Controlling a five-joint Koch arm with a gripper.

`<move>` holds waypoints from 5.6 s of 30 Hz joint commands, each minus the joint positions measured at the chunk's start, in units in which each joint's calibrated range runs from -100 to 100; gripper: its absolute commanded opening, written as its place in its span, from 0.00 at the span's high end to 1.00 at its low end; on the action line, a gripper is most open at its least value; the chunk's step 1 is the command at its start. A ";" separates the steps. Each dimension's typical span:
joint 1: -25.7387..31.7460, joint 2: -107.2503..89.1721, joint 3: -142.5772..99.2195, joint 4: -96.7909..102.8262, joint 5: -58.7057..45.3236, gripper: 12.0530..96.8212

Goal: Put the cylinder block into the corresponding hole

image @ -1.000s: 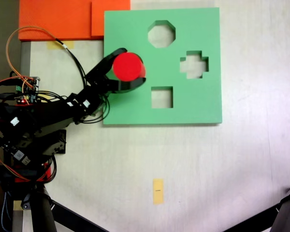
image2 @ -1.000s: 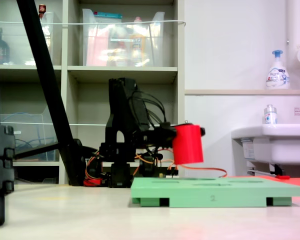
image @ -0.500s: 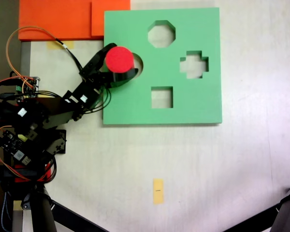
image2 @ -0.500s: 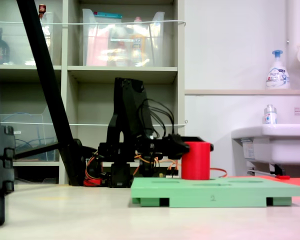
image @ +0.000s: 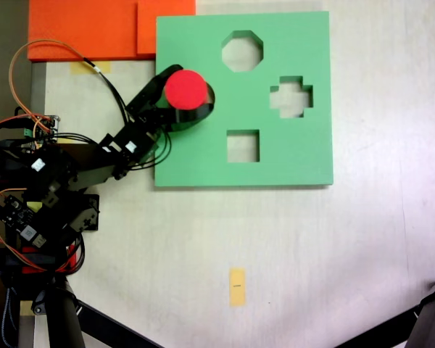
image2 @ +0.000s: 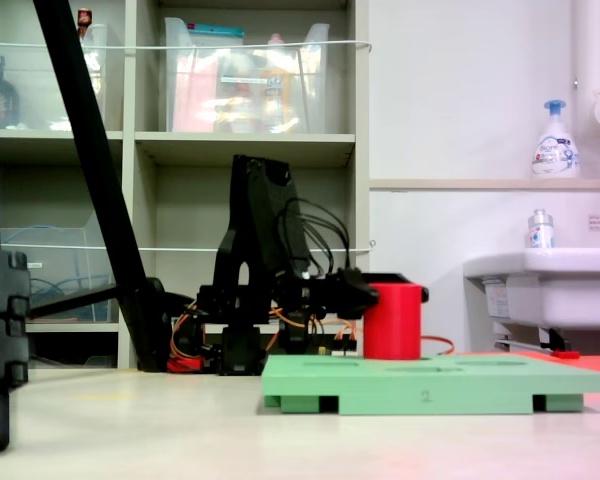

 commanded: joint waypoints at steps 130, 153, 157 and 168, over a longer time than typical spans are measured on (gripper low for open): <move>1.47 20.50 5.52 11.70 0.59 0.79; 1.66 1.92 -4.35 12.28 1.37 0.79; 1.71 2.34 -4.45 12.28 1.37 0.79; 1.71 6.53 -3.66 12.37 1.32 0.79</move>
